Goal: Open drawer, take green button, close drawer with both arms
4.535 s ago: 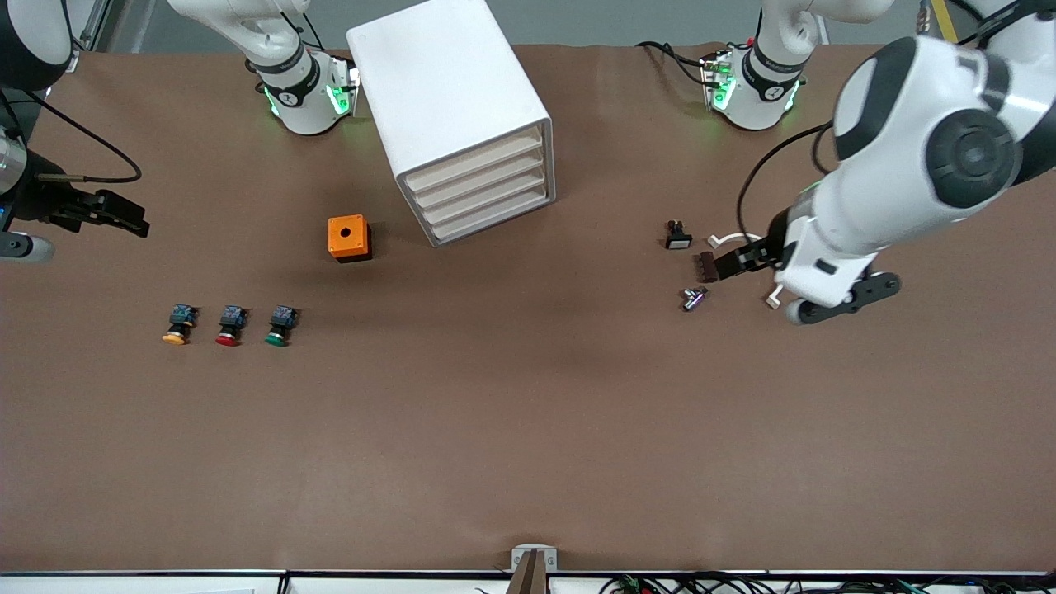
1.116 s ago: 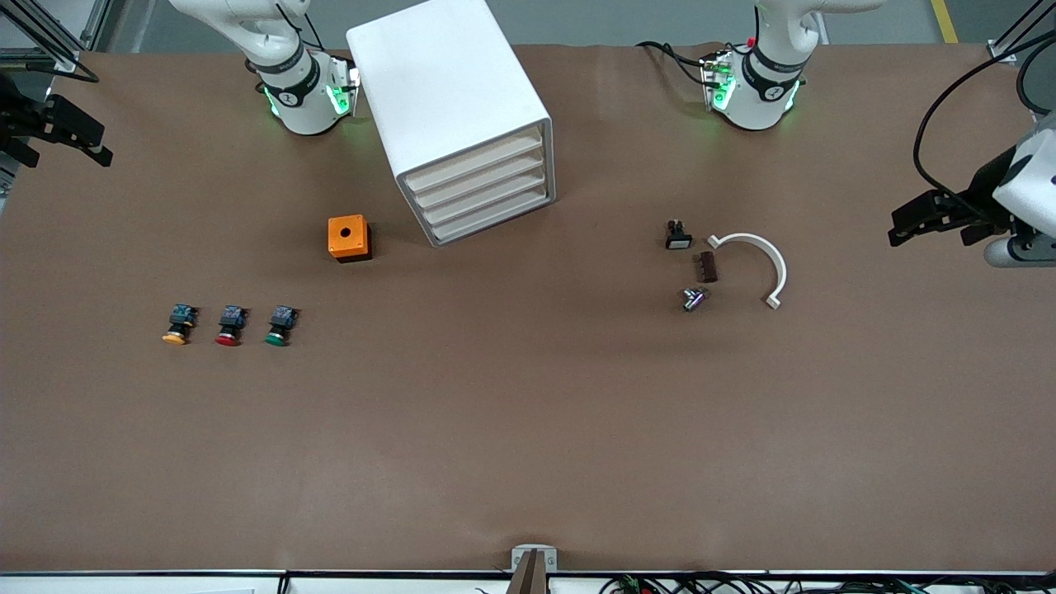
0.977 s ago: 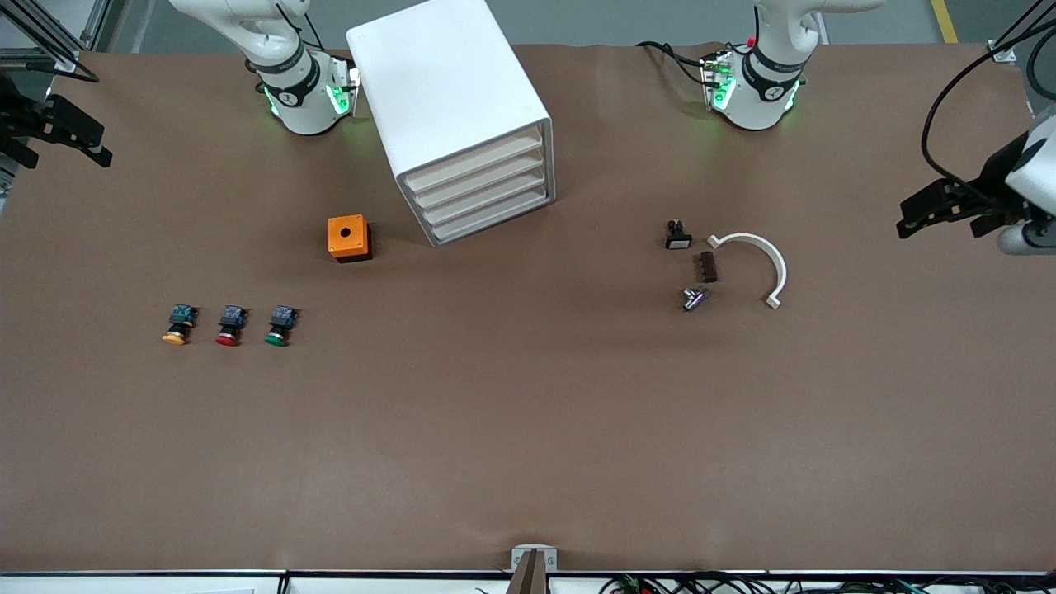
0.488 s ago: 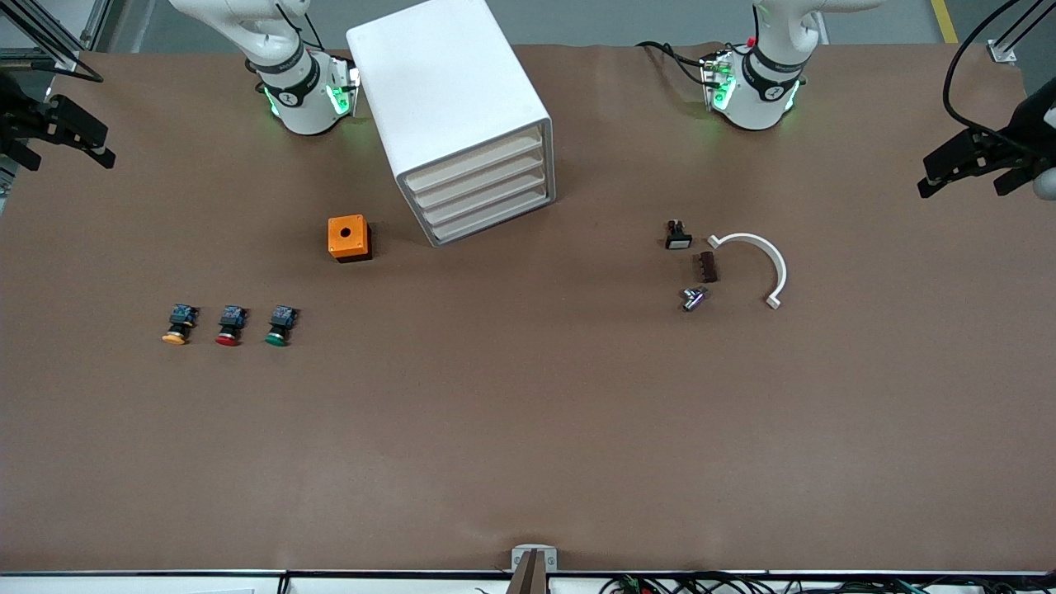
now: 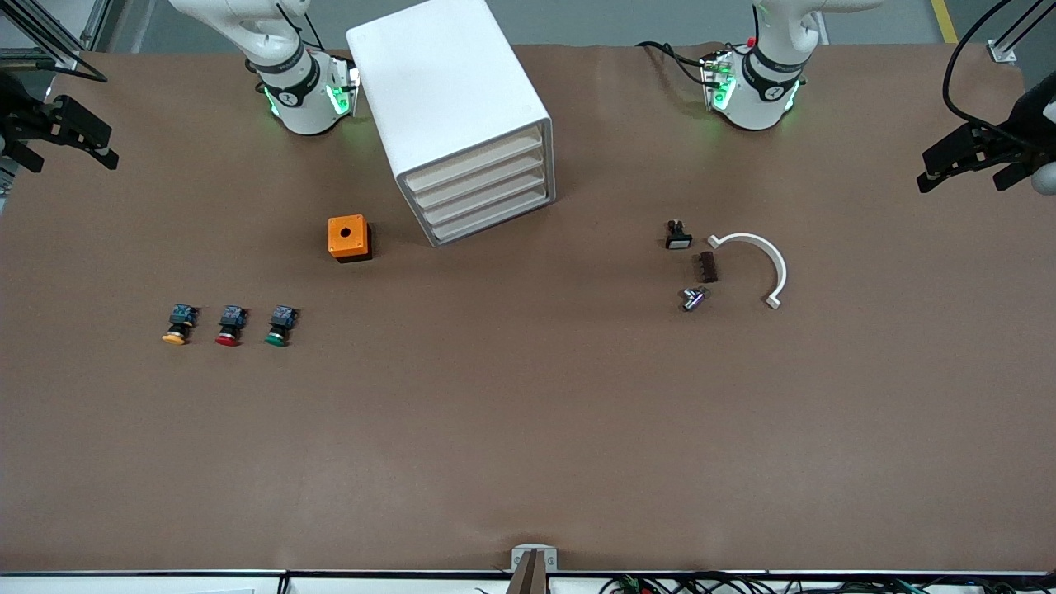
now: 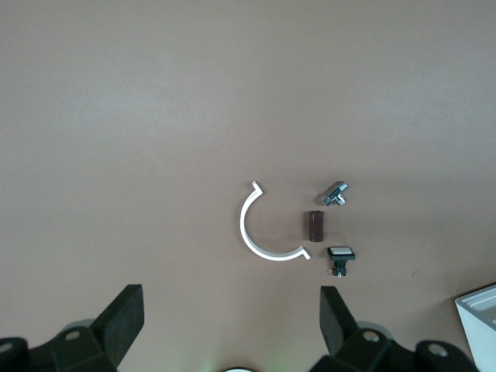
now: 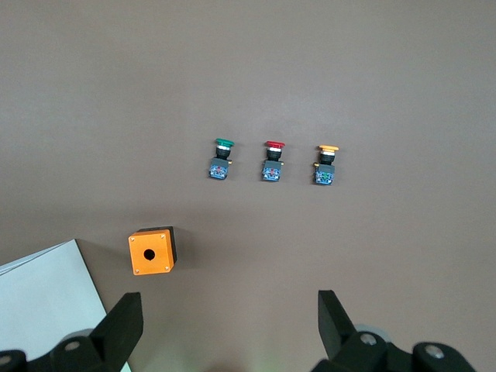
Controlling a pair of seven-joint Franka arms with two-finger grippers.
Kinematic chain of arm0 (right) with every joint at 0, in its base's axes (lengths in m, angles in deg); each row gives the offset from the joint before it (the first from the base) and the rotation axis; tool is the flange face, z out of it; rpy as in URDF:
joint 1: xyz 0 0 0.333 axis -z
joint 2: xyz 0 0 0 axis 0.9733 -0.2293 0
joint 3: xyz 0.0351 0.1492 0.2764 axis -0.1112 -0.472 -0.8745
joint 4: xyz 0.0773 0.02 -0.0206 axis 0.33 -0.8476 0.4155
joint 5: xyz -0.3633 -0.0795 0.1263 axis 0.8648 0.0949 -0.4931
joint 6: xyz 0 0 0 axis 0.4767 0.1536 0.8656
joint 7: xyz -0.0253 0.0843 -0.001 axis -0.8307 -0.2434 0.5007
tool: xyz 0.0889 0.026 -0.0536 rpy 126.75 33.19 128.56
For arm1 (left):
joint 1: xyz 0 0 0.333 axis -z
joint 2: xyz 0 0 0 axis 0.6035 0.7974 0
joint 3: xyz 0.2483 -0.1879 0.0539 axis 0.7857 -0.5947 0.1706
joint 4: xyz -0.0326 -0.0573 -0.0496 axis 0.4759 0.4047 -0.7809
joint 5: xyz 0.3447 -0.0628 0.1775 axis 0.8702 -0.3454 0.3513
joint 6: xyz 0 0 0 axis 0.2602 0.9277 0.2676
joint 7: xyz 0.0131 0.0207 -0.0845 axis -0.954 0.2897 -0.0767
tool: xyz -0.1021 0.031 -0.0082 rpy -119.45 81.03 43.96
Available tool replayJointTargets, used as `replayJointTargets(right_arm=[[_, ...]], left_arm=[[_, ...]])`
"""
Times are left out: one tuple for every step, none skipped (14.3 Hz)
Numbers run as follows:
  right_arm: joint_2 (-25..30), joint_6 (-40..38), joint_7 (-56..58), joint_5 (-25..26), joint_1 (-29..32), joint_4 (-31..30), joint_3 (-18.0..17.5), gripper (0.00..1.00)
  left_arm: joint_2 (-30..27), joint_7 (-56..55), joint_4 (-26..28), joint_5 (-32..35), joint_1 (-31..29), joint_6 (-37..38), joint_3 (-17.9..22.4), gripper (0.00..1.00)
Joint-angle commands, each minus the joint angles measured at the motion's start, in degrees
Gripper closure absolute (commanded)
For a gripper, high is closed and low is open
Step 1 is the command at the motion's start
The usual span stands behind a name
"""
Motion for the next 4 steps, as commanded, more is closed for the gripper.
replayJointTargets(right_arm=[[0.8,0.0,0.6,-0.1,-0.2,-0.3,-0.1,0.00],[0.8,0.1,0.6,-0.1,-0.2,-0.3,-0.1,0.00],[0.8,0.1,0.6,-0.1,-0.2,-0.3,-0.1,0.00],[0.8,0.0,0.6,-0.1,-0.2,-0.3,-0.1,0.00]], left_arm=[[0.1,0.5,-0.4,0.5,-0.6,0.6,-0.7,0.00],[1.1,0.6,-1.3,0.7,-0.6,0.6,-0.7,0.00],[1.4,0.6,-2.2,0.7,-0.6,0.6,-0.7,0.00],[1.4,0.4,-2.2,0.6,-0.6,0.6,-0.7,0.00]])
